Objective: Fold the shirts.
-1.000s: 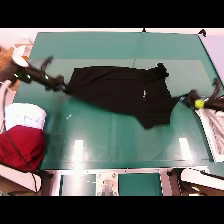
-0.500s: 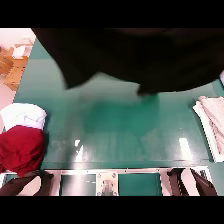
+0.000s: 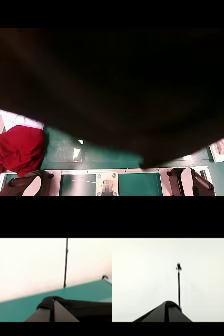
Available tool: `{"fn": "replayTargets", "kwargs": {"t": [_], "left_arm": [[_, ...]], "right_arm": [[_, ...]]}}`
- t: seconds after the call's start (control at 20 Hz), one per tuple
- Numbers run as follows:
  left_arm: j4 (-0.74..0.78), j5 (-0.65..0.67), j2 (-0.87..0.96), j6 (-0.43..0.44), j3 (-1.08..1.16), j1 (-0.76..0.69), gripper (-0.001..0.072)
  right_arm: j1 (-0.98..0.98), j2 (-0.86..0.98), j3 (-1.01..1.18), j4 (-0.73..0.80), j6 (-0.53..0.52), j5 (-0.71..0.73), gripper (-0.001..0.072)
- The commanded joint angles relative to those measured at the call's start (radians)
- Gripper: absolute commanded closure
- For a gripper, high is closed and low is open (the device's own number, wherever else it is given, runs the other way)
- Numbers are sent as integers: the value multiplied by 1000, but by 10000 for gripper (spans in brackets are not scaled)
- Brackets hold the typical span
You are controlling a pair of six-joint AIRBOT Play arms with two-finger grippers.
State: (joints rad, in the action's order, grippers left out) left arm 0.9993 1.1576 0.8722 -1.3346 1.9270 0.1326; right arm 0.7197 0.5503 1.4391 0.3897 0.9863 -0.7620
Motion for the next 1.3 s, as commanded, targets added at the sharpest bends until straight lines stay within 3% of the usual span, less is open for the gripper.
{"fn": "replayTargets", "kwargs": {"t": [0.0,0.15,0.3,0.45,0.6,0.85,1.25], "left_arm": [[-66,76,101,-15,-122,0,682],[-206,43,245,96,-351,-1,682],[-314,-79,423,212,-542,-1,682],[-364,-181,641,278,-598,-1,682],[-496,-290,788,378,-596,-1,682],[-529,-466,837,410,-543,-1,681],[-529,-494,839,428,-458,-1,682]], "right_arm": [[-41,54,-171,-15,0,-59,693],[-161,185,-368,-14,-63,-49,692],[-299,386,-510,-12,-110,85,692],[-383,650,-514,-15,-109,198,692],[-399,906,-389,-16,-81,191,692],[-401,1103,-104,-15,-17,132,692],[-403,1120,26,-8,-18,144,692]]}}
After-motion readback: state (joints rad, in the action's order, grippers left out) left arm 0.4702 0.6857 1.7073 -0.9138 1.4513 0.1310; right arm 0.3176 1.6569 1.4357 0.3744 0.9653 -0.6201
